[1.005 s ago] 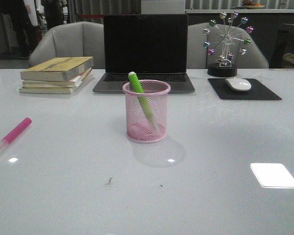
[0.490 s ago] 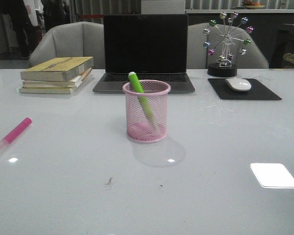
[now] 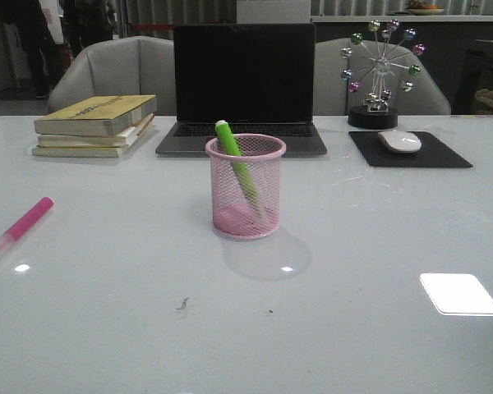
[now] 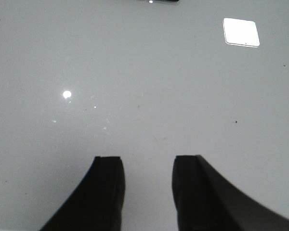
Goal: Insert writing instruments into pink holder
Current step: 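Withdraw the right gripper and move the left gripper over the pink marker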
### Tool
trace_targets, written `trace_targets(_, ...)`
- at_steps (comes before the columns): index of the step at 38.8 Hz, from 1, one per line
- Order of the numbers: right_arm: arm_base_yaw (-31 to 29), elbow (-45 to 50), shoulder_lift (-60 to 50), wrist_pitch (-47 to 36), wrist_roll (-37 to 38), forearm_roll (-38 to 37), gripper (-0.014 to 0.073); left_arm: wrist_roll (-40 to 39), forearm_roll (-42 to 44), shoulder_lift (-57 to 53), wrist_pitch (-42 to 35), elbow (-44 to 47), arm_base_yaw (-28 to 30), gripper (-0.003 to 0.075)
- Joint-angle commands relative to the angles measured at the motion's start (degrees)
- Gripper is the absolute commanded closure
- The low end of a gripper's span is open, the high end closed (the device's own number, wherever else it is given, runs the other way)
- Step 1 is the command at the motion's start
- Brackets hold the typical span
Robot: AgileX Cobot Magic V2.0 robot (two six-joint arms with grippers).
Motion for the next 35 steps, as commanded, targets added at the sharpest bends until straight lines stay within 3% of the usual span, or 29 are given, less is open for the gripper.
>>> trace_targets(1, -0.21, -1.44, -0.16, -3.42, -0.02, 0.17, 0.0218, -0.27, 4.16, 0.11, -5.11, -2.21, -0.36, 0.0459)
trace_targets(8, -0.21, -1.44, -0.16, -1.42, -0.02, 0.17, 0.0218, -0.27, 4.34, 1.55, -3.55, -3.94, -0.36, 0.0459)
trace_targets(13, -0.21, -1.44, -0.16, -0.53, -0.02, 0.17, 0.0218, -0.27, 1.41, 5.53, 2.09, -8.35, -0.36, 0.0457)
trace_targets(21, -0.21, -1.44, -0.16, -0.40, -0.02, 0.17, 0.0218, -0.27, -2.77, 14.51, 8.79, -17.03, -0.36, 0.0375)
trace_targets(26, -0.21, -1.44, -0.16, -0.40, -0.02, 0.17, 0.0218, -0.27, -3.22, 20.96, 13.42, -22.41, -0.57, 0.0363)
trace_targets(35, -0.21, -1.44, -0.16, -0.40, -0.02, 0.17, 0.0218, -0.27, -3.63, 32.10, 22.28, -30.82, -5.34, 0.0366)
